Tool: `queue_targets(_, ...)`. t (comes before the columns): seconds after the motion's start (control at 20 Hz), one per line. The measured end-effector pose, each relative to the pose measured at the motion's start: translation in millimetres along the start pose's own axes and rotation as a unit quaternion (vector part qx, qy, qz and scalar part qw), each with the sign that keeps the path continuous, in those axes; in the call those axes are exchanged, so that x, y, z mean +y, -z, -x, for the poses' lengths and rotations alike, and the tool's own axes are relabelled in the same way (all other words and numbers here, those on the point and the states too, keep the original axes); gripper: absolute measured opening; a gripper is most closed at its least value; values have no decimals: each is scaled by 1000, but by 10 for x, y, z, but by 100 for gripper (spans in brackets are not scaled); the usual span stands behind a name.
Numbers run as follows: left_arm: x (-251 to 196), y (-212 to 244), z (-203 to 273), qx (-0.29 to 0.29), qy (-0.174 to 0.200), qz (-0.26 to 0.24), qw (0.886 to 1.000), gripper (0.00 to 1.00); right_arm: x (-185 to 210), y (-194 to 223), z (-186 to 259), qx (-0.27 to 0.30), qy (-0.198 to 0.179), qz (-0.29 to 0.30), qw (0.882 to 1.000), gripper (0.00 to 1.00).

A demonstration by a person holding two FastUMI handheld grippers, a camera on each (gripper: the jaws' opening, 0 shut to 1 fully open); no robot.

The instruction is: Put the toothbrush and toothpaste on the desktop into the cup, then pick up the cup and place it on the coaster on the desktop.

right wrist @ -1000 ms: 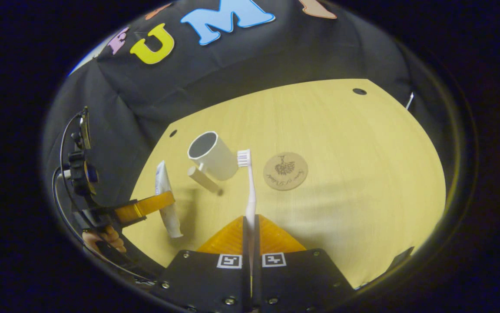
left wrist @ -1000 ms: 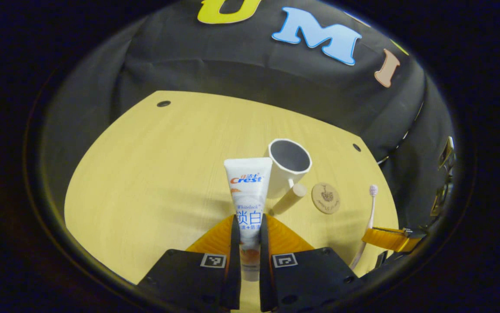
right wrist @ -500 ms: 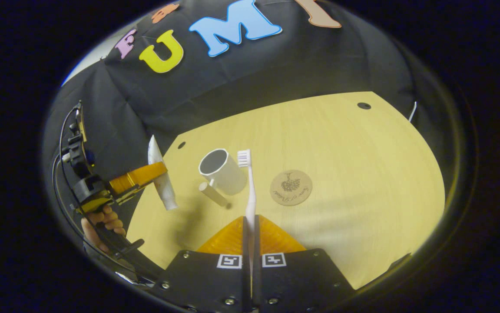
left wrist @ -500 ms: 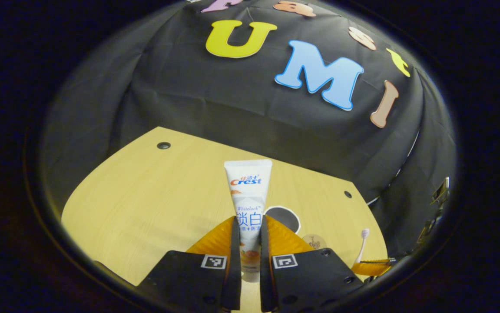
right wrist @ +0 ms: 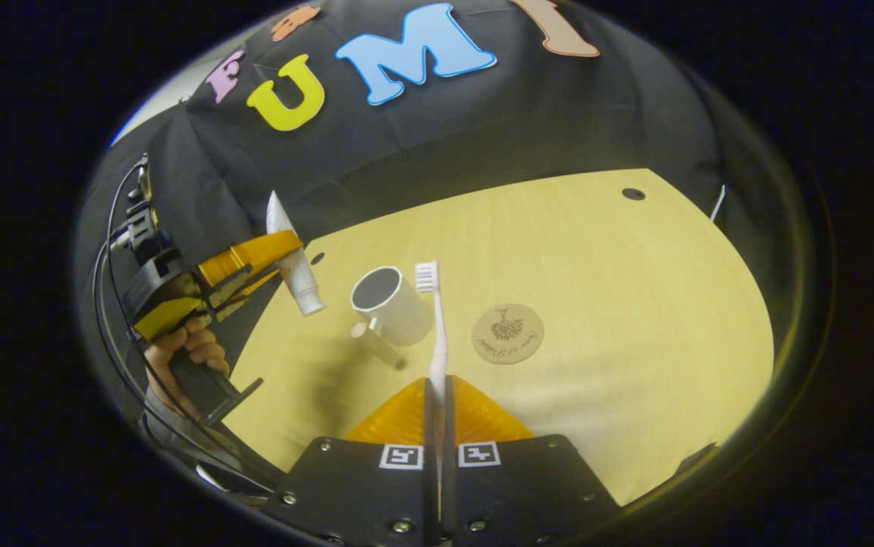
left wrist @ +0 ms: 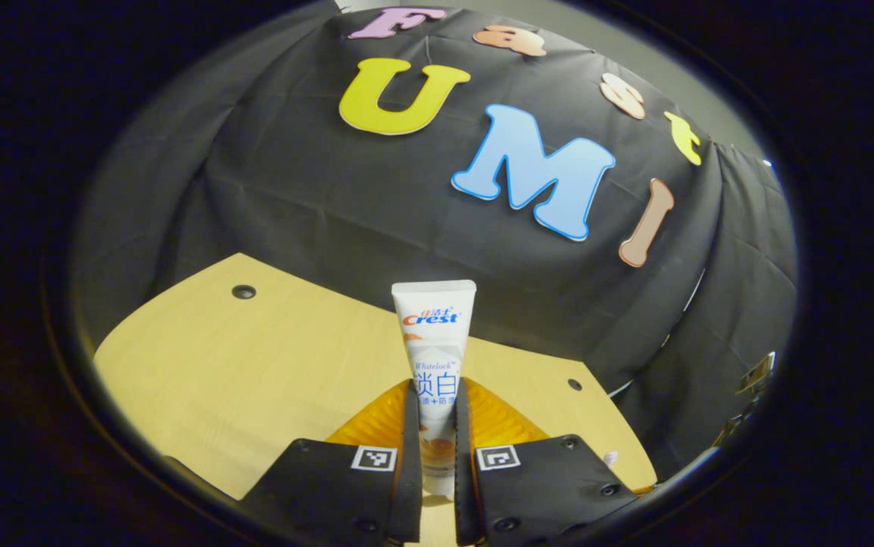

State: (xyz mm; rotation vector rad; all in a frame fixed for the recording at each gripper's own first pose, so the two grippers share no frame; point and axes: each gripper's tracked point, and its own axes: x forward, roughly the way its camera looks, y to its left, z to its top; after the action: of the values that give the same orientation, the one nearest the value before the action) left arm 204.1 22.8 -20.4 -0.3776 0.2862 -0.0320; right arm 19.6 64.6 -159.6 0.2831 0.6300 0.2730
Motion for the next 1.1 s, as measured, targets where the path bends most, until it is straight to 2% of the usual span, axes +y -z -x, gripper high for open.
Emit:
queue_targets(0.25, -195, -19, -319, -13, 36, -12, 999, 24, -74, 14, 63, -6, 18, -18, 1000, 3)
queue_targets(0.55, -104, 237, -671, 4, 28, -28, 999, 25, -126, 7, 95, -14, 30, -31, 999, 3)
queue_targets(0.6, -85, 295, -704, 9, 26, -31, 999, 24, -123, -3, 96, -15, 30, -31, 999, 0)
queue_targets(0.7, -33, 395, -747, 20, 17, -38, 999, 24, -126, 22, 69, -14, 29, -32, 999, 2)
queue_targets(0.95, 37, 640, -785, 55, 8, -64, 996, 31, -83, 2, 53, -15, 24, -29, 999, 0)
queue_targets(1.0, 22, 672, -784, 63, 15, -64, 996, 30, -62, -30, 60, -17, 22, -27, 999, 3)
queue_targets(1.1, 9, 743, -761, 73, 17, -63, 995, 39, -39, -81, 55, -21, 19, -20, 999, 2)
